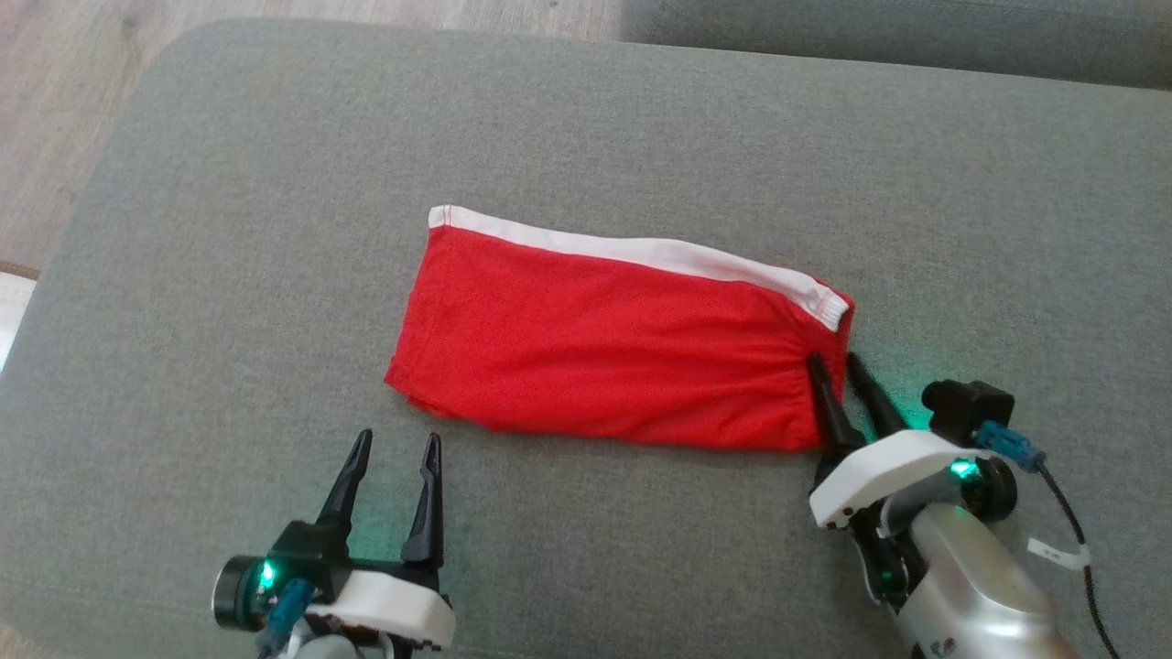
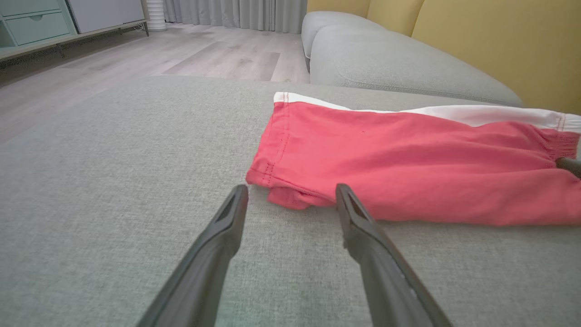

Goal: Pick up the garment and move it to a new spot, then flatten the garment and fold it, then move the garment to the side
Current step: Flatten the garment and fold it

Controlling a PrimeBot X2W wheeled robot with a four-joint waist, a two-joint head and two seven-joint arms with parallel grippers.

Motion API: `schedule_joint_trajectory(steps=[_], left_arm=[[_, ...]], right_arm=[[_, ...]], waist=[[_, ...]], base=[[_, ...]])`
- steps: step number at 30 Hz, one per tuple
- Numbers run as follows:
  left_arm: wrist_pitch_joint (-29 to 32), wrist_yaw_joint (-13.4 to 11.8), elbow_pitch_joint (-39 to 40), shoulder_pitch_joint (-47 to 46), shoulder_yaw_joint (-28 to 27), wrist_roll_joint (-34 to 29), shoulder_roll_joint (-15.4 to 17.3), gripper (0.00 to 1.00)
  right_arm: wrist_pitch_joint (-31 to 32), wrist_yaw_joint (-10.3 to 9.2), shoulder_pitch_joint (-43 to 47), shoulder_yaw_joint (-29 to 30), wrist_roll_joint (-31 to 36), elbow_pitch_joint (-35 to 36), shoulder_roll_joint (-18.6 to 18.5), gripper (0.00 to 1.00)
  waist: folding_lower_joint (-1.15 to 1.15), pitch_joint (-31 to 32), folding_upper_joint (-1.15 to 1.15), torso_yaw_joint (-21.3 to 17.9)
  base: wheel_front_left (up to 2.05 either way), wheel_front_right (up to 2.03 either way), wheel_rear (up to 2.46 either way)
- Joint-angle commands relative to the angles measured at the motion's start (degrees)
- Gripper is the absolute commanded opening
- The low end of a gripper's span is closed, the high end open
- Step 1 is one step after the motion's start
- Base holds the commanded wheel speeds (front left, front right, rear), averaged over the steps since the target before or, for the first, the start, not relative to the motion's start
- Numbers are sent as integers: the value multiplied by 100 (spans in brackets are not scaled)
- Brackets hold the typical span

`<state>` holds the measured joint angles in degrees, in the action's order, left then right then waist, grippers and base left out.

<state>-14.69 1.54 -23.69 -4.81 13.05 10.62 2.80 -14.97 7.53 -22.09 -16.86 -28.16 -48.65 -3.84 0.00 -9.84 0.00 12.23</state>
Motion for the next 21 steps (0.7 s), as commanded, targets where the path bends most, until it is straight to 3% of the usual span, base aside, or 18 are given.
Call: schedule_joint_trajectory(steps=[1,8,13,18,21], left_arm=[[-30,-3,148,-219,-136,-1,9,100],[-30,-8,110,-202,-165,-14,8,100],[-30,10,71,-78,-241,-26,8,100],[-30,41,16,42,-144,30,8,100],[-30,58,-22,80,-22,77,8,100]], right_arm=[[-3,-4,59,-215,-128,-63,96,0],[-3,-4,-41,-4,-272,-98,96,0],[-3,-4,17,658,50,-5,91,0],[-3,-4,116,1228,433,325,-148,0],[2,-4,120,1085,242,457,-93,0]], waist=[[0,9,0,-17],[0,93,0,-136],[0,247,0,-331],[0,450,0,-560],[0,512,0,-600]], base=[[0,0,0],[0,0,0],[0,0,0],[0,0,0],[0,0,0]])
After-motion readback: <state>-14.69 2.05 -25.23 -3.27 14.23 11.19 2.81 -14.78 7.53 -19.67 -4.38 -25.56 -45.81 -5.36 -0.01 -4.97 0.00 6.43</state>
